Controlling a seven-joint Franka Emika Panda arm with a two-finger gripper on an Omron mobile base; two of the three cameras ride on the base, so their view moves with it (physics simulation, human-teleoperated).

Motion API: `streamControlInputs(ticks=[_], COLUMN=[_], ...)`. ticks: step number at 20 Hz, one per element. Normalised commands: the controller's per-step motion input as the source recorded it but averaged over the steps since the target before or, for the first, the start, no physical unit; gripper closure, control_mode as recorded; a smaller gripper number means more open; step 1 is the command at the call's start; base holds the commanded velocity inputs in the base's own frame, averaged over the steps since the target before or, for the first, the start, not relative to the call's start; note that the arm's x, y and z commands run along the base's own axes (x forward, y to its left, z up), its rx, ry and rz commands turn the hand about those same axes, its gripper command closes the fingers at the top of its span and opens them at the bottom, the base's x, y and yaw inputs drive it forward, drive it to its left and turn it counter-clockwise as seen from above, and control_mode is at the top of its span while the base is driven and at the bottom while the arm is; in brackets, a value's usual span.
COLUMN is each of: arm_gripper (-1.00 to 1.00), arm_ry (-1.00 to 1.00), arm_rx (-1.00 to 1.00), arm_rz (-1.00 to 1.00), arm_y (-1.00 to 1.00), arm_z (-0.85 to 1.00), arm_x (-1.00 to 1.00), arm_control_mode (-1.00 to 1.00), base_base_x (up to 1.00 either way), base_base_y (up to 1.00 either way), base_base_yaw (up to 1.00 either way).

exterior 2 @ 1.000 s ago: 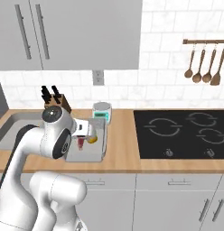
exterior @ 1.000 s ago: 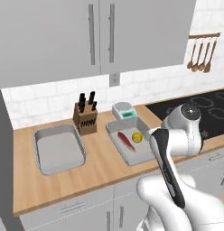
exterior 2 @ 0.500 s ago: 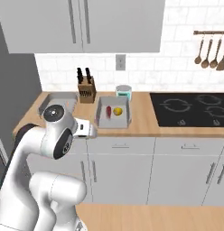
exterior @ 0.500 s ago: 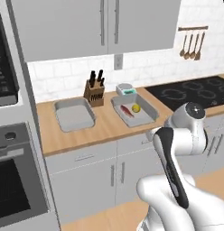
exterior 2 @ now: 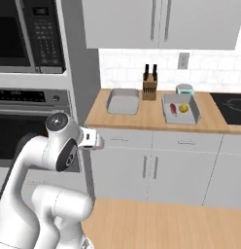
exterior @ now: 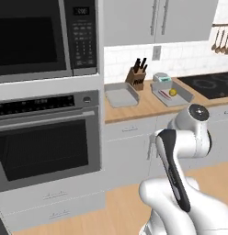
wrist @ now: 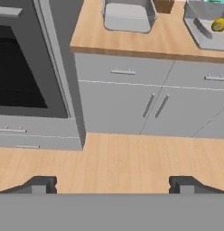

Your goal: Place one lemon and one steak in each tupperware on the nearby counter, to pack two identical lunches.

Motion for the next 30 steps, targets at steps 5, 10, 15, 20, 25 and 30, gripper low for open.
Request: streamControlInputs(ticks=[5, 10, 15, 20, 25, 30], arm_gripper=[-1.00, -1.00, -1.00, -1.00, -1.00, -1.00], arm_ry=[0.00, 0.00, 0.00, 0.00, 0.00, 0.00], arm_rx=[0.00, 0.00, 0.00, 0.00, 0.00, 0.00], arm_rz=[0.00, 0.00, 0.00, 0.00, 0.00, 0.00], arm_y=[0.00, 0.00, 0.00, 0.00, 0.00, 0.00], arm_z=[0.00, 0.00, 0.00, 0.00, 0.00, 0.00], arm_x=[0.00, 0.00, 0.00, 0.00, 0.00, 0.00], arm_control_mode=[1.00, 1.00, 1.00, 1.00, 1.00, 1.00], base_base_x=[-1.00, -1.00, -0.22, 0.16, -0.71, -1.00], base_base_y=[1.00, 1.00, 1.00, 1.00, 0.99, 0.97], base_base_yaw=[0.10, 0.07, 0.03, -0.01, 0.00, 0.00])
